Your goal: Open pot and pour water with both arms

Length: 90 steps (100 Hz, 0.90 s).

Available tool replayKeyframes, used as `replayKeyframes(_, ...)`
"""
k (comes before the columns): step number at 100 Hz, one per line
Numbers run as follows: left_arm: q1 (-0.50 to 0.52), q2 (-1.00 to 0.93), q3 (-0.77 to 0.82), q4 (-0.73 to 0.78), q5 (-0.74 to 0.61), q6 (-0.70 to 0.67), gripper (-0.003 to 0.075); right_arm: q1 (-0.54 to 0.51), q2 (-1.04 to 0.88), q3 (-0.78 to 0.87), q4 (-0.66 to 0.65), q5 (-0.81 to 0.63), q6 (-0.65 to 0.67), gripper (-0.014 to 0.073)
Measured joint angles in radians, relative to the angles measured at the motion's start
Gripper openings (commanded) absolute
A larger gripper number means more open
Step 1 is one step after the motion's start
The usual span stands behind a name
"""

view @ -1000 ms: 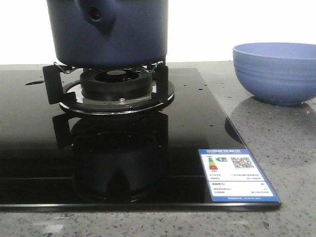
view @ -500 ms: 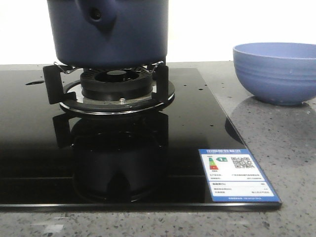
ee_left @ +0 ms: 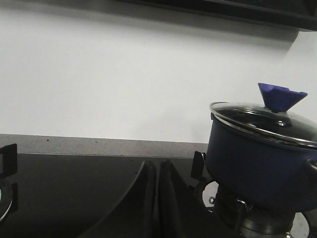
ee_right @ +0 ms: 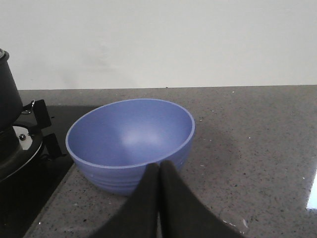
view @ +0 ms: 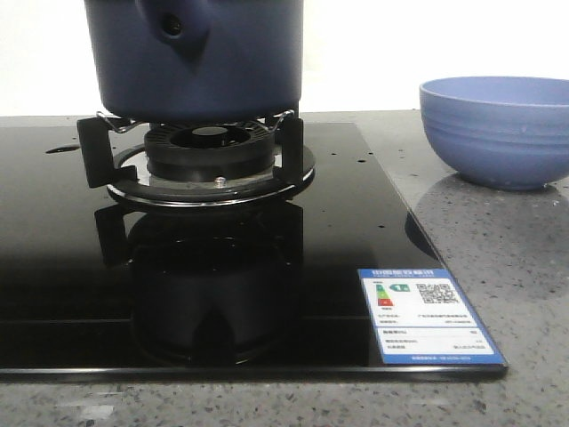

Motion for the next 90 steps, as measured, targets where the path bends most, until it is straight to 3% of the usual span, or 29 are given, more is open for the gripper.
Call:
replayKeyframes(38,0.000,0.000,0.001,0.039,-0.001,-0.036,-0.0020,0.000,0.000,0.000,0.000,0.000,0.000,-0.0062)
replayKeyframes(43,0.000,0.000,0.001,0.125,-0.011,-0.129,-0.0020,0.000,0.000,0.000,0.000,0.000,0.000,-0.0062)
replayKeyframes(49,0.000,0.000,0.001,0.300,-0.033,-0.356,-0.0020,0.000,0.000,0.000,0.000,0.000,0.000,-0.0062)
replayKeyframes(61,0.000,0.000,0.002,0.874,-0.041,-0.914,-0.0020,0.000,0.000,0.000,0.000,0.000,0.000,-0.0062)
replayKeyframes(67,-0.001,0.000,0.014,1.074,-0.041,-1.137,-0.0020,0.000,0.000,0.000,0.000,0.000,0.000,-0.0062)
replayKeyframes(77,-0.001,-0.010,0.063,1.227,-0.070,-1.282,-0.0020,0.000,0.000,0.000,0.000,0.000,0.000,-0.0062)
replayKeyframes(90,-0.001,-0.089,0.152,1.314,-0.085,-1.330,-0.0020,0.000,0.000,0.000,0.000,0.000,0.000,-0.0062)
